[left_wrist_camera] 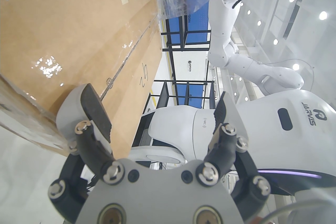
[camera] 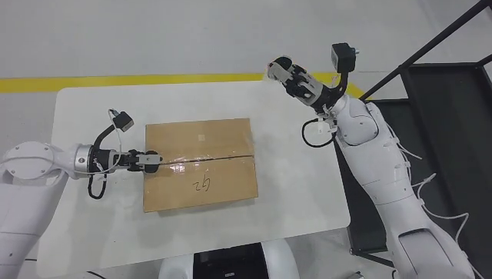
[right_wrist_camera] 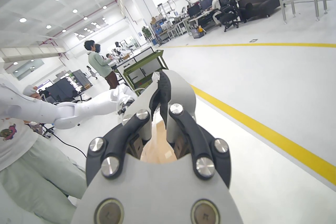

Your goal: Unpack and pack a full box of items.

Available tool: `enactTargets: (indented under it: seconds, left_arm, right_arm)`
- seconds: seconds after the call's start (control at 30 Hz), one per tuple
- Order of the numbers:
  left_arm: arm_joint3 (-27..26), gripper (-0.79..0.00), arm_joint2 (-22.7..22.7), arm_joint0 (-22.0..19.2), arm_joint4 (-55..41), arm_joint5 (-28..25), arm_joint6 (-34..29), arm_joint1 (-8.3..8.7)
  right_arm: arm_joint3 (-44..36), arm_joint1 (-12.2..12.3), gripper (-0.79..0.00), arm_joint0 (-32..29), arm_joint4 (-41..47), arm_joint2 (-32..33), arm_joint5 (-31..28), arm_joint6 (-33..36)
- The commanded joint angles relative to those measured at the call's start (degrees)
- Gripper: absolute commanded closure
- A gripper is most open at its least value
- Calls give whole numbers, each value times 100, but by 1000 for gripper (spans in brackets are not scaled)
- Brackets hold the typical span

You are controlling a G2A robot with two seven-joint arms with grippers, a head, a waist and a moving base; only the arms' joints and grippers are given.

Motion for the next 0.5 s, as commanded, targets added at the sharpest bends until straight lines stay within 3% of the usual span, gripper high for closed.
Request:
enactTargets:
  seconds: [0.0,0.47]
  left_arm:
    - [3,-785,-45,34,-18,-23,55,7]
    - [23,-785,-653,466,-159,-230,219,123]
  right_arm:
    - [-3,-19,0,81,57,-66,-17,-44]
    - [137,-249,0,563,-109,-874,125,-391]
